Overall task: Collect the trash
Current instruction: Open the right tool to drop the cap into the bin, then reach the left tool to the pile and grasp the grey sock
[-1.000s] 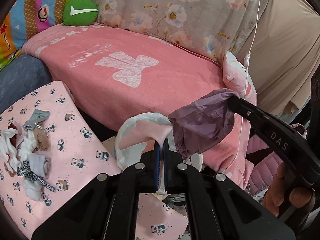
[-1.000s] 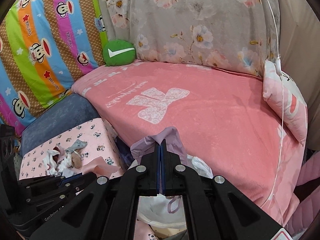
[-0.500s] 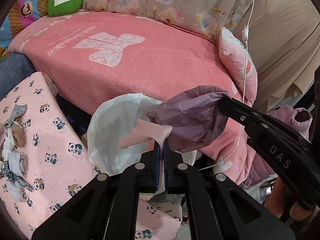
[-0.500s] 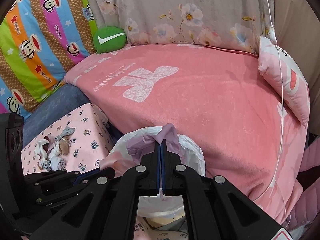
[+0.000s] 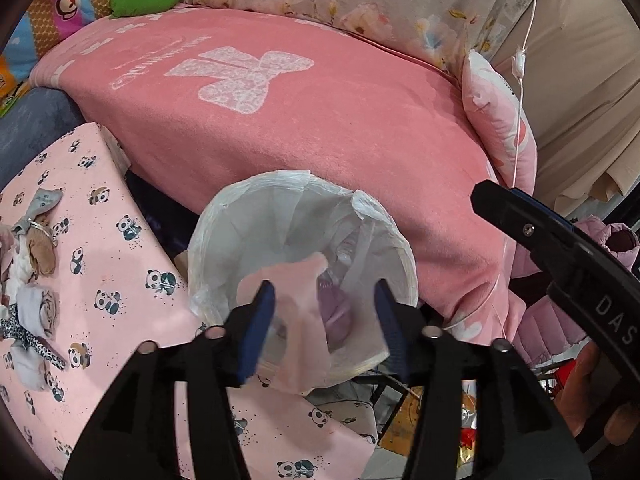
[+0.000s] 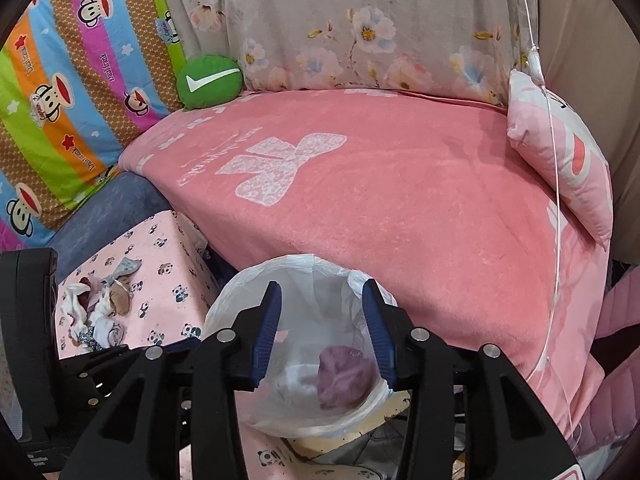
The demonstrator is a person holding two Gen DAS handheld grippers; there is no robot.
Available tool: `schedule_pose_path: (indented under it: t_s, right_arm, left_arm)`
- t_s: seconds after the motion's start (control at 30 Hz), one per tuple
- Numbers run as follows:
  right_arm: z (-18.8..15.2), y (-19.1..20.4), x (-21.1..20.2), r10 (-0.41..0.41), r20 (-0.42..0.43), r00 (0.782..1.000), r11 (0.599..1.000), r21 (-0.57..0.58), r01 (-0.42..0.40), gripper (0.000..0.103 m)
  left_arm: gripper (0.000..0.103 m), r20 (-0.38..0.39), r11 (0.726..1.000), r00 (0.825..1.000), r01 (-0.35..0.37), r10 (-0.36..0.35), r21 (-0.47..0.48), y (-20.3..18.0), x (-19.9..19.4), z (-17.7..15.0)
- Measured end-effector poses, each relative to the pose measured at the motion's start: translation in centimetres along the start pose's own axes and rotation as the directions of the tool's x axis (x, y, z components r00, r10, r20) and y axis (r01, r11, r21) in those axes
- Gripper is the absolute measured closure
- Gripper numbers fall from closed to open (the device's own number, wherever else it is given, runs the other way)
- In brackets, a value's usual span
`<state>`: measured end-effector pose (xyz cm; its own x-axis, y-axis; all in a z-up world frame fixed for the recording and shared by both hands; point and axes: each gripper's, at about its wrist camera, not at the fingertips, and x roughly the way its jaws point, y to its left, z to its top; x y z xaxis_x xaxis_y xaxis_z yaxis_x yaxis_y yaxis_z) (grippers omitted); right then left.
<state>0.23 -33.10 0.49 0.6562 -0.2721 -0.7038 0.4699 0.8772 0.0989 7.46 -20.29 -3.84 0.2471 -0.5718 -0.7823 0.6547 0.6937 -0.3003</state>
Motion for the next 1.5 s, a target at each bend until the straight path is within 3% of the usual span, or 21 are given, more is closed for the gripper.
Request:
schedule_pose_path:
  t_s: [0.27, 0.53, 0.73, 0.93, 1.07, 1.27, 1.5]
  right_arm:
    - [-0.5, 0.6, -0.6, 0.015, 0.008, 1.0, 1.0, 0.014, -0.015, 0.054]
    - [-2.3, 4.4, -0.3, 0.075, -0.01, 0.997, 0.997, -0.014, -0.076, 0.052]
    - [-3.8, 8.4, 0.5, 0.129, -0.053, 0.99, 0.99, -0.048, -0.132, 0.052]
    - [-5.6, 12.9, 1.6, 0.176, -0.101, 0.979, 0.979, -0.083, -0.185, 0.052]
    - [-7.2, 15.8, 2.6, 0.202, -0.139, 0.97, 0.971, -0.099, -0.216, 0.052]
    - [-9.4, 19.2, 4.1, 0.22, -0.196, 0.956, 0.961, -0.127, -0.247, 0.052]
    - [-10.9, 22.6, 6.0, 0.231, -0.239, 0.943, 0.951, -0.149, -0.271, 0.052]
  left_arm:
    - [0.045, 0.039, 0.999, 0.998, -0.039, 0.039, -0.016, 1.6, -1.3, -0.5]
    - [0.031, 0.088, 0.981, 0.979, -0.179, 0.185, -0.07, 5.5, -3.6, -2.5]
    - [0.019, 0.071, 0.946, 0.953, -0.279, 0.294, -0.163, 10.8, -5.1, -4.5]
    - [0.018, 0.035, 0.893, 0.919, -0.371, 0.392, -0.256, 16.3, -6.5, -7.2]
    - [0.018, -0.007, 0.863, 0.908, -0.401, 0.42, -0.308, 19.7, -6.7, -9.1]
    - [0.018, -0.058, 0.844, 0.915, -0.392, 0.4, -0.366, 23.4, -5.8, -10.8]
    - [0.019, -0.055, 0.861, 0.939, -0.335, 0.34, -0.382, 25.6, -4.7, -11.0]
